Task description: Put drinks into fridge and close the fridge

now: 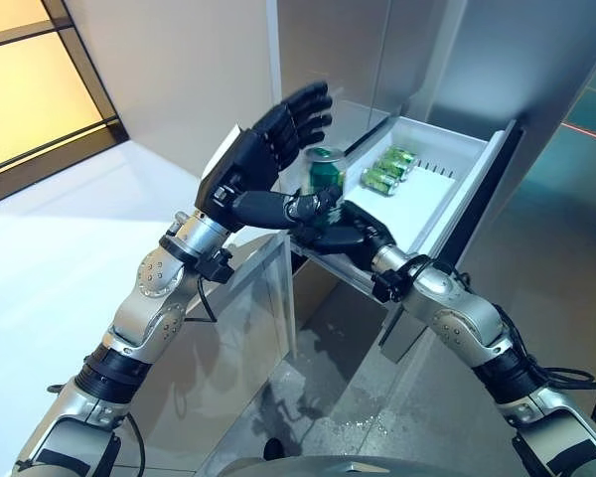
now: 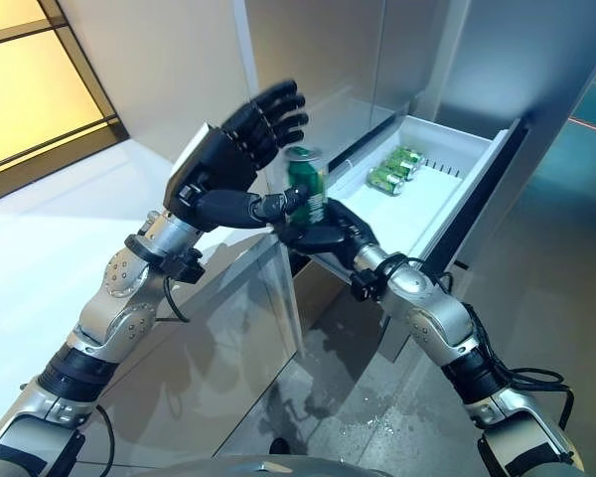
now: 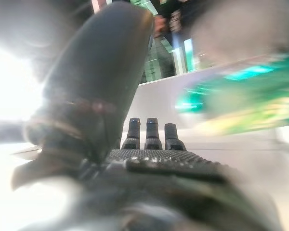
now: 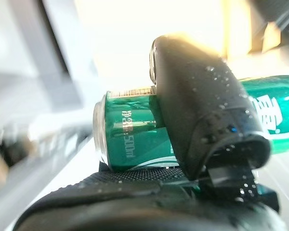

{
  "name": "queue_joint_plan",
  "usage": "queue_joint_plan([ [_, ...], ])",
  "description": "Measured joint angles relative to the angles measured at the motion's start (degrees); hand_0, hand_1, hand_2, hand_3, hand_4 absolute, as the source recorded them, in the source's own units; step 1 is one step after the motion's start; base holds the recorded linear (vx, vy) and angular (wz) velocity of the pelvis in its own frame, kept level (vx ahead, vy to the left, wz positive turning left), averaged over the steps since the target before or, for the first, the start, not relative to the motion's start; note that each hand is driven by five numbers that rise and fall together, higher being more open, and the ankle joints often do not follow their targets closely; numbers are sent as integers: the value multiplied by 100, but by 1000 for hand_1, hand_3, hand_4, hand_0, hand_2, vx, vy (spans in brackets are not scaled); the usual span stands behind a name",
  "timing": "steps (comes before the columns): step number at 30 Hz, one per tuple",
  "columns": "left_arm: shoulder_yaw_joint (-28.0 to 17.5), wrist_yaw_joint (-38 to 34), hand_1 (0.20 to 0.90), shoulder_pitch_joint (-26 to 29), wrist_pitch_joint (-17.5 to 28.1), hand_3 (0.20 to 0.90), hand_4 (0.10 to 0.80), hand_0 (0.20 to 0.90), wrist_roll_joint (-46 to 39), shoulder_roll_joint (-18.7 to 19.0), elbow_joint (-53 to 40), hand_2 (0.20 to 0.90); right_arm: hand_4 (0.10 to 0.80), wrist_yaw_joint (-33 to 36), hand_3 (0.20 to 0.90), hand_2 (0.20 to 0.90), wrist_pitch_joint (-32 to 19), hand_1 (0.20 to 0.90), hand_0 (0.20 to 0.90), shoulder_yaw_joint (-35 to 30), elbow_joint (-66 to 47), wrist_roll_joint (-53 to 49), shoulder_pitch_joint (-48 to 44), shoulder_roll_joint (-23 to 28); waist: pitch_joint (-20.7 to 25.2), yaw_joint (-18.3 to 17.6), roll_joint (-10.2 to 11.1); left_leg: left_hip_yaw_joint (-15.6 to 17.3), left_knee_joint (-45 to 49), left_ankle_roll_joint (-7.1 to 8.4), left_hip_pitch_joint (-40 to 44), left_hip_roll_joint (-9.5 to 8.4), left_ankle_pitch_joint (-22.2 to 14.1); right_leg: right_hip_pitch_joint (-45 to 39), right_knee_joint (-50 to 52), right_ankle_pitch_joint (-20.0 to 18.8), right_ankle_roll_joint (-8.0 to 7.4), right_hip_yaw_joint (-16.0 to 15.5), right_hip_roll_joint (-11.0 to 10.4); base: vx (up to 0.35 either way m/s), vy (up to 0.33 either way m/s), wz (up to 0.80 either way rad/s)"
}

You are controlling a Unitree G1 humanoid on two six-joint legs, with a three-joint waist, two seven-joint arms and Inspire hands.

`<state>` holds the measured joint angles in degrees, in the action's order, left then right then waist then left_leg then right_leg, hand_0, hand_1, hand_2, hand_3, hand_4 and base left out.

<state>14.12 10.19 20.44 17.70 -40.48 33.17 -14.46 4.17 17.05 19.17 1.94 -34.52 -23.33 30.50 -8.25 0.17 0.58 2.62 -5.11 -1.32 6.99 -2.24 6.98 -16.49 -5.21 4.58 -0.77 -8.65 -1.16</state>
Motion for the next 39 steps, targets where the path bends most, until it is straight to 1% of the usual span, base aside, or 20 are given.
queue_joint_plan([
  [2,-205,-136,900,61,163,900,800,900,-1,-64,-71,900,100,159,200,300,0,300,300,-139,335,382,-1,65,-3,61,-5,-48,0,6,-38,-1,22,13,-1,0,1,-33,9,36,-51,14],
  [4,-373,-273,900,162,169,900,800,900,-2,-106,-49,900,100,241,200,300,0,300,300,-184,598,543,0,135,-6,73,-10,-103,0,11,-63,-2,41,13,-1,0,1,-122,17,35,-46,15],
  [7,-487,-346,900,215,165,900,800,900,-1,-140,-27,900,100,352,200,300,0,300,300,-243,874,657,-1,164,-34,139,-56,-154,0,20,-77,-3,62,0,-1,0,1,-168,31,37,-22,13],
  [10,-502,-337,900,218,118,900,800,900,6,-141,-11,900,100,423,200,300,-1,300,300,-246,1272,697,-108,163,-68,213,-111,-283,0,28,-82,-8,88,-36,-2,1,1,-302,43,45,-4,17],
  [12,-502,-325,900,218,97,900,800,900,5,-142,19,900,100,500,200,300,-2,300,300,-246,1564,711,-257,202,-115,280,-175,-324,0,32,-81,-14,109,-59,-2,2,3,-336,49,57,1,18],
  [15,-500,-176,900,219,-41,900,800,900,-5,-143,97,900,100,565,200,300,-2,300,300,-246,2151,792,-554,215,-137,317,-212,-443,-2,30,-84,-53,146,-105,-3,27,40,-476,45,70,-4,24],
  [17,-503,-17,900,219,-273,900,800,900,-58,-152,130,900,100,594,200,300,-2,300,300,-252,2438,838,-695,255,-137,422,-213,-480,-1,34,-105,-62,158,-104,-3,34,50,-505,48,84,-7,15],
  [19,-494,250,900,214,-673,900,800,900,-224,-202,206,900,100,636,200,300,-5,300,300,-261,2573,880,-726,351,-137,481,-213,-596,-1,23,-152,-91,187,-101,-2,36,48,-627,45,98,-4,24],
  [22,-477,613,900,89,-1294,900,800,900,-578,-396,347,900,100,620,200,300,-5,300,300,-260,2937,906,-858,364,-141,626,-212,-648,0,13,-170,-116,200,-104,-2,39,44,-663,49,72,28,12],
  [24,-414,918,900,-200,-1693,900,800,900,-711,-544,427,900,100,601,200,300,-5,300,300,-260,3163,1010,-969,427,-193,660,-232,-762,-1,8,-187,-152,229,-129,-2,49,28,-782,37,50,56,26],
  [27,-136,1389,900,-700,-2317,900,800,900,-730,-513,481,900,100,484,200,300,-3,300,300,-259,3629,1260,-1315,664,-390,767,-329,-875,-1,-1,-214,-184,273,-149,-2,51,26,-890,16,37,60,24],
  [28,-23,1539,900,-859,-2507,900,800,900,-730,-487,482,900,100,452,200,300,-1,300,300,-260,3781,1355,-1399,775,-421,786,-350,-925,-1,-14,-247,-198,287,-142,-2,51,26,-939,13,36,60,28],
  [30,169,1868,900,-1314,-2881,900,800,900,-731,-400,482,900,100,321,200,300,1,300,300,-260,4272,1489,-1561,992,-435,934,-366,-995,-1,-14,-274,-226,293,-136,-2,58,16,-981,5,28,68,21],
  [32,251,2067,900,-1724,-3109,900,800,900,-731,-312,482,900,100,220,200,300,6,300,300,-263,4678,1649,-1677,1150,-437,977,-366,-1102,-1,-27,-293,-281,308,-154,-1,104,-8,-1064,-10,20,49,24],
  [33,261,2110,900,-1841,-3170,900,800,900,-733,-291,482,900,100,203,200,300,9,300,300,-267,4773,1678,-1696,1195,-437,978,-368,-1139,-1,-35,-301,-296,317,-160,-1,109,-14,-1097,-9,30,44,31],
  [34,324,2177,900,-2105,-3292,900,800,900,-732,-245,501,900,100,171,200,300,34,300,300,-271,4989,1784,-1708,1312,-441,1024,-368,-1188,0,-39,-306,-315,320,-172,-1,117,-25,-1113,-20,28,39,21],
  [36,428,2300,900,-2311,-3396,900,800,900,-733,-172,600,900,100,149,200,300,53,300,300,-362,5277,1907,-1711,1370,-447,1097,-368,-1228,0,-41,-318,-328,322,-172,-1,129,-36,-1113,-20,17,38,14],
  [39,516,2335,900,-2489,-3436,900,800,900,-730,-120,716,900,100,54,200,300,60,300,300,-538,5534,2082,-1715,1406,-500,1105,-397,-1276,0,-33,-336,-340,344,-172,-1,144,-37,-1115,-23,-3,25,9],
])
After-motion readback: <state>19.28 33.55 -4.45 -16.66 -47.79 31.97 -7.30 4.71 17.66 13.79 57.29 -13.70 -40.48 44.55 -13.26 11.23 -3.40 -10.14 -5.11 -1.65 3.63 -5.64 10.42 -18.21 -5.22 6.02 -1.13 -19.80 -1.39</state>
